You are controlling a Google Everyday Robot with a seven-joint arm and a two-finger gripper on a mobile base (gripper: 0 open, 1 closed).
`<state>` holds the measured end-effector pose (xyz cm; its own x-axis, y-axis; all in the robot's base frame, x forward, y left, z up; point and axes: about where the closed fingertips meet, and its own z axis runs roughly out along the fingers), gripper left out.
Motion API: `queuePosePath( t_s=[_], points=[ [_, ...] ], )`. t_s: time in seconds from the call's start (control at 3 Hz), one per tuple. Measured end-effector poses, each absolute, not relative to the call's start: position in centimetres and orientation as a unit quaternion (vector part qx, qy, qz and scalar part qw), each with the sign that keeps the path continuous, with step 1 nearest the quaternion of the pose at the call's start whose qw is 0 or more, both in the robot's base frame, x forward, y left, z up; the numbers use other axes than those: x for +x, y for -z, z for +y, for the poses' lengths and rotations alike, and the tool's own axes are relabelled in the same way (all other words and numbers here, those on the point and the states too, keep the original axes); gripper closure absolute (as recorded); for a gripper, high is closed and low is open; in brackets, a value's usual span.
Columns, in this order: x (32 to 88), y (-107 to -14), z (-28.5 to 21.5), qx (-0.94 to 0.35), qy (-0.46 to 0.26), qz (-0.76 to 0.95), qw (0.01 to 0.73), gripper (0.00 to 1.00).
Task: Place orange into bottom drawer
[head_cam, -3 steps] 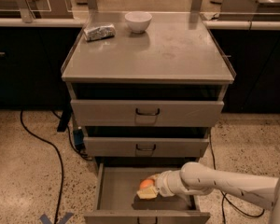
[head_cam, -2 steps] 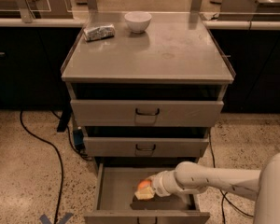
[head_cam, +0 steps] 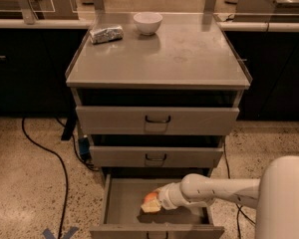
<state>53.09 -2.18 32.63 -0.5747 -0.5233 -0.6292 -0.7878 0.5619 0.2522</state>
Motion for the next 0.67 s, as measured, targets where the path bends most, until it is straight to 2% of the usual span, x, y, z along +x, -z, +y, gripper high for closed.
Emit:
queuePosePath(
  t_s=[0.67],
  points=[
    [55.7,-25.9,-1.6,-0.362,-0.246,0.865,0.247,1.00]
  ],
)
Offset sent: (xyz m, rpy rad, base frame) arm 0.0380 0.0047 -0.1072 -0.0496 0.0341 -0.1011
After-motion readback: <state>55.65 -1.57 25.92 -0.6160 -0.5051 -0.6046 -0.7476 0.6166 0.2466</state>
